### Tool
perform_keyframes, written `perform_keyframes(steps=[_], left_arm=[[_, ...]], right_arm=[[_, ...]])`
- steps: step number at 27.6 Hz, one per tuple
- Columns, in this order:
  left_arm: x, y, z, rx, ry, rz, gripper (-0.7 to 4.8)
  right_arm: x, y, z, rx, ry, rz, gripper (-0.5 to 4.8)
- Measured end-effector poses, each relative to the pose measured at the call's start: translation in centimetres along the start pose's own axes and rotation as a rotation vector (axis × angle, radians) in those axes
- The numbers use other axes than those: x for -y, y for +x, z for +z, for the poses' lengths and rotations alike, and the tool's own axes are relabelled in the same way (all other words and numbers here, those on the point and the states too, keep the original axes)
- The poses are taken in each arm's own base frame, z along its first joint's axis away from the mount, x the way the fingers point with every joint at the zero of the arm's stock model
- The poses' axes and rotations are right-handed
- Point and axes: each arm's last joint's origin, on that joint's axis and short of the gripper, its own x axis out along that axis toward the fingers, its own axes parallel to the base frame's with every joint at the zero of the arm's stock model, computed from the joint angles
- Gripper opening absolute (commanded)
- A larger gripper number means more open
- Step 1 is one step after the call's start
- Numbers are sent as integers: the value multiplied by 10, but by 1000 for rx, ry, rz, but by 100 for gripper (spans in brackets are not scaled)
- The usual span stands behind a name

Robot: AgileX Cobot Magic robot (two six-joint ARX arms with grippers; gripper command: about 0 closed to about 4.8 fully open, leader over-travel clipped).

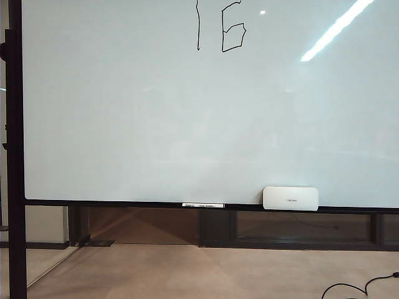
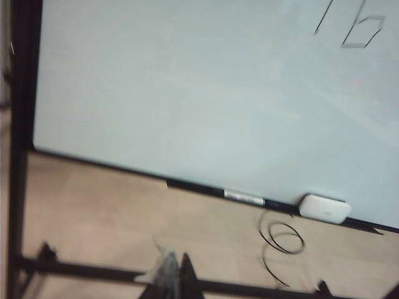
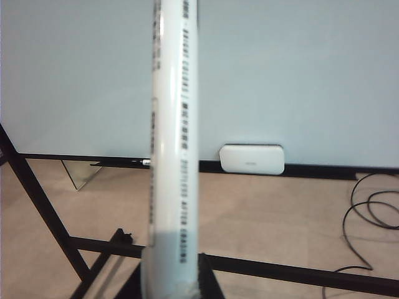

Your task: Reach to the right to find the marker pen, pick it up, and write the number 16 on the whiteboard.

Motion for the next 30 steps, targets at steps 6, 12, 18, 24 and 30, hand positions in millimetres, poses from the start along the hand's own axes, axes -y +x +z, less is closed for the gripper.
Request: perform_keyframes(steps=[6, 12, 18, 24, 30], left_arm=[[-11, 10, -18, 4, -25, 36, -6], [-21, 17, -34, 14, -27, 109, -5], [-26, 22, -49, -37, 9, 65, -6], [-33, 26, -66, -78, 44, 57, -5], [-37, 28, -77, -84, 60, 57, -6]], right_arm=[[4, 8, -11, 38, 54, -5, -1], [9, 15, -29, 25, 55, -32, -1], [11, 19, -42, 12, 19, -34, -1], [16, 23, -61, -50, 8, -50, -1], [16, 23, -61, -52, -58, -53, -1]])
